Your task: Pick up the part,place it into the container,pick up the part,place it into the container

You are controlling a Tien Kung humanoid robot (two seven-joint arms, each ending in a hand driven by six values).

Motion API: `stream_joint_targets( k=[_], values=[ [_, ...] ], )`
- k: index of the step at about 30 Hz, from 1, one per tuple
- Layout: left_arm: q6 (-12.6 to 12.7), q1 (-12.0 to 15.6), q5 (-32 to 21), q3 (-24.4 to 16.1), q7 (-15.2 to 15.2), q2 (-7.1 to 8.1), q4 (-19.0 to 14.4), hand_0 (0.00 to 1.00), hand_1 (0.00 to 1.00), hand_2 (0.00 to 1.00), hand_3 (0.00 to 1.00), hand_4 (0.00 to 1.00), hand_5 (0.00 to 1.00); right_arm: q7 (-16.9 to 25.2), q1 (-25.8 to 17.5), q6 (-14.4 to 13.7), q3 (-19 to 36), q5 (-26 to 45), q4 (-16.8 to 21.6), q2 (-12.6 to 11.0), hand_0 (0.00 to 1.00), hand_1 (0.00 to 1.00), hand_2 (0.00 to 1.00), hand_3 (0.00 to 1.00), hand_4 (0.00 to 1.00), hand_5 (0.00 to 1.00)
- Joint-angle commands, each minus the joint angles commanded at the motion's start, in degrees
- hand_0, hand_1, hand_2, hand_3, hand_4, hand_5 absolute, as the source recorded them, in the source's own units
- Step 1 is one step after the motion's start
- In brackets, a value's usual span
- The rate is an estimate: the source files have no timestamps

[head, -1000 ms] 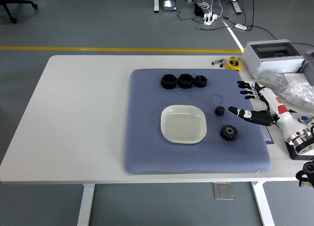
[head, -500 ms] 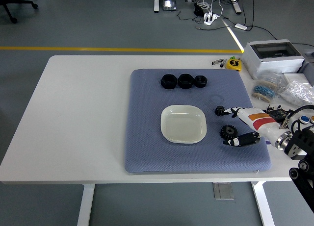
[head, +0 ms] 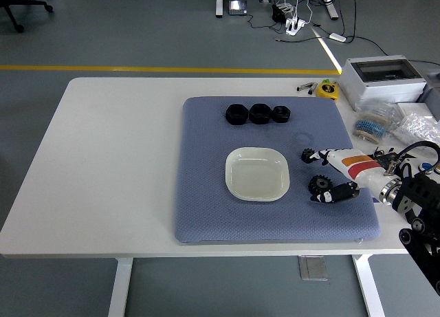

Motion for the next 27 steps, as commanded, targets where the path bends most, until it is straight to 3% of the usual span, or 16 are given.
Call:
stream_joint_targets(
  k=[1,17,18,23,24,27],
  values=[
    [0.0,0.0,-0.06,0.03,-0.01,0.01,0.0,0.71,0.72,0.755,0.667,0.696,0.678,-0.02,0.1,0.0,-0.1,0.0,-0.32,-0.06,0.635,0.646,0.724,0.693,0.998,0.313],
    [-0.25,-0.12,2.32,-1.68,0.58,-0.12,-0.08,0.71,0.718,0.754,0.667,0.694,0.678,-0.23,0.59,-3.55,-0.64,2.54,-7.45,1.13,0.571,0.614,0.712,0.681,0.98,0.318],
    [-0.25,-0.12,2.31,-1.67,0.58,-0.12,-0.08,0.71,0.718,0.754,0.667,0.695,0.679,-0.28,0.61,-3.6,-0.66,2.89,-7.51,1.13,0.485,0.556,0.656,0.618,0.893,0.398],
    [-0.28,-0.08,2.56,-1.79,0.62,-0.12,-0.08,0.71,0.718,0.754,0.667,0.695,0.679,-0.33,0.7,-4.46,-0.96,4.81,-7.9,1.17,0.485,0.556,0.656,0.618,0.893,0.398],
    [-0.28,-0.06,2.53,-1.8,0.62,-0.11,-0.07,0.71,0.718,0.754,0.666,0.695,0.679,-0.32,0.7,-4.44,-1.01,5.04,-8.01,1.18,0.363,0.456,0.539,0.554,0.827,0.409],
    [-0.28,-0.05,2.48,-1.77,0.62,-0.12,-0.08,0.71,0.718,0.754,0.666,0.695,0.679,-0.34,0.69,-4.32,-1.16,5.23,-8.21,1.2,0.363,0.456,0.539,0.554,0.827,0.409]
  ],
)
